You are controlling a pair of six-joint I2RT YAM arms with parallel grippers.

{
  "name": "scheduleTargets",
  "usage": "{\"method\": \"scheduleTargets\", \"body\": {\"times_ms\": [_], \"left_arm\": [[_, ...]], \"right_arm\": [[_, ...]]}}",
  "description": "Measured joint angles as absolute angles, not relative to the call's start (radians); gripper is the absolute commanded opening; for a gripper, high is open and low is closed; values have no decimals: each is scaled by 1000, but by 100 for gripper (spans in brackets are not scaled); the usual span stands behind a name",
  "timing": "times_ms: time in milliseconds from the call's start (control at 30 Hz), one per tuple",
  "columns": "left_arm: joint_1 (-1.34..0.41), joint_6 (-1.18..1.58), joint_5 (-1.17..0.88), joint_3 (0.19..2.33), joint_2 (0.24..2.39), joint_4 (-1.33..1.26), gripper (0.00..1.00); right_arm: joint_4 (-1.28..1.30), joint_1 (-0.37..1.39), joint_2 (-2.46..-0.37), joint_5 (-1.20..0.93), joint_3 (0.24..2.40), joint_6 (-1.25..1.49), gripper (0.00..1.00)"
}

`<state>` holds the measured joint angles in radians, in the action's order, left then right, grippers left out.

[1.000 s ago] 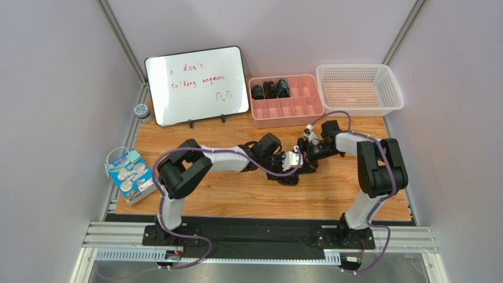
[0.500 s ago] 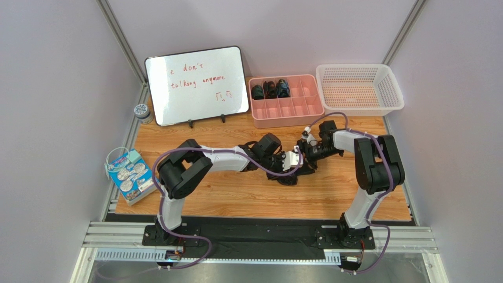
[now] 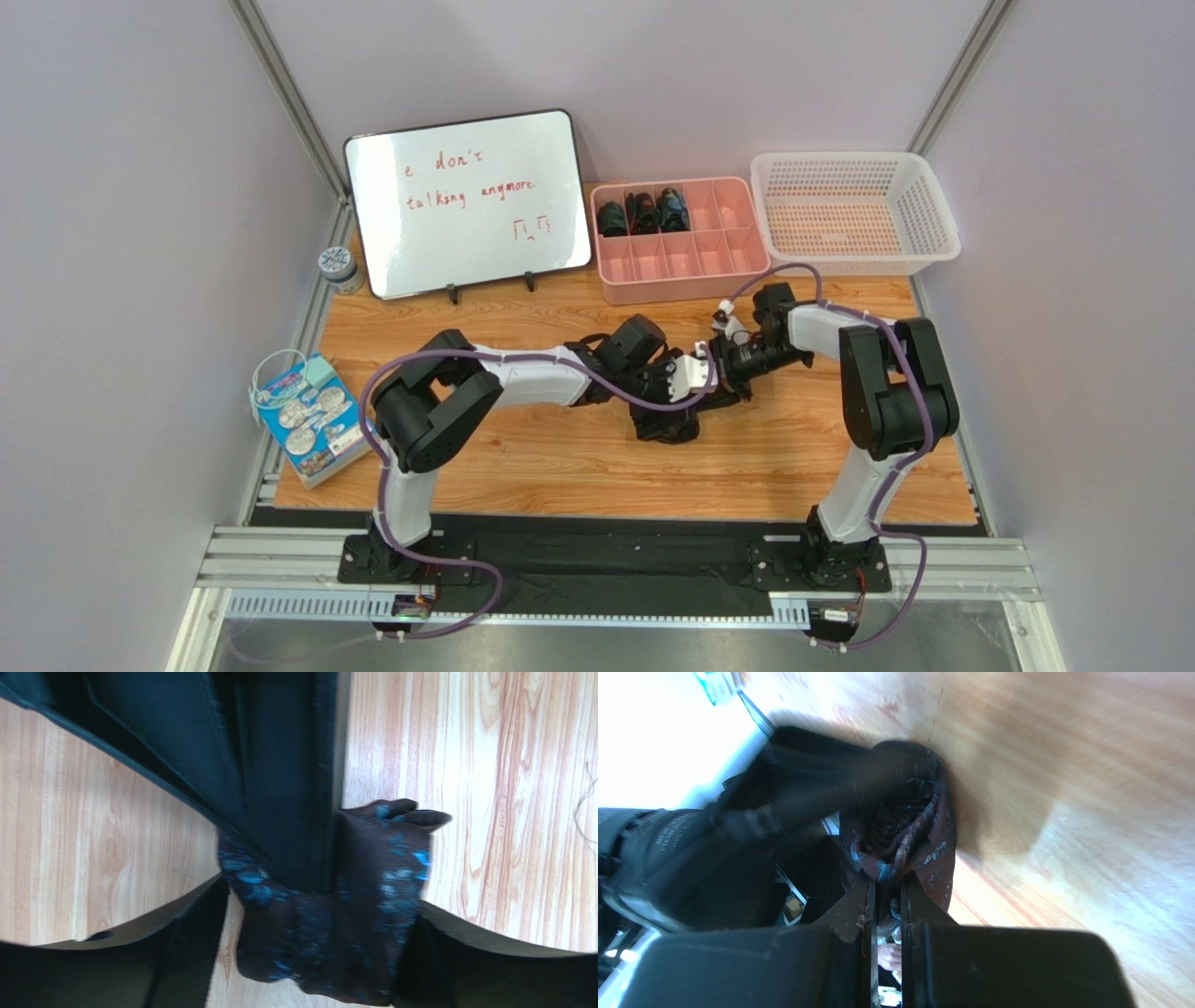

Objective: Roll the ties
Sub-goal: Pick up the tie at the center of the board.

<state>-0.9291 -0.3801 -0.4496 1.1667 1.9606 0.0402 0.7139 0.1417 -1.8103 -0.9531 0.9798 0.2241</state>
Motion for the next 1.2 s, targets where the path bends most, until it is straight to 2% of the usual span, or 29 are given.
{"method": "scheduleTargets", "body": {"times_ms": [200, 433, 567, 800, 1000, 1200], "left_arm": [[-911, -320, -431, 1152, 1913, 101, 100], [-864, -281, -448, 1155, 1688, 245, 99], [-786, -246, -489, 1183, 1593, 334, 100], [-667, -190, -531, 1226, 1586, 464, 100], [-669, -175, -550, 1225, 1586, 502, 100], [-662, -159, -550, 1176, 1571, 495, 99]], "right_arm": [[730, 165, -1781, -926, 980, 223, 0], [789, 141, -1722, -850, 1065, 207, 0], [835, 117, -1710, -769, 1226, 167, 0], [817, 94, -1747, -559, 1620, 94, 0], [757, 93, -1936, -419, 1918, 55, 0], [748, 93, -2107, -279, 2021, 19, 0]]}}
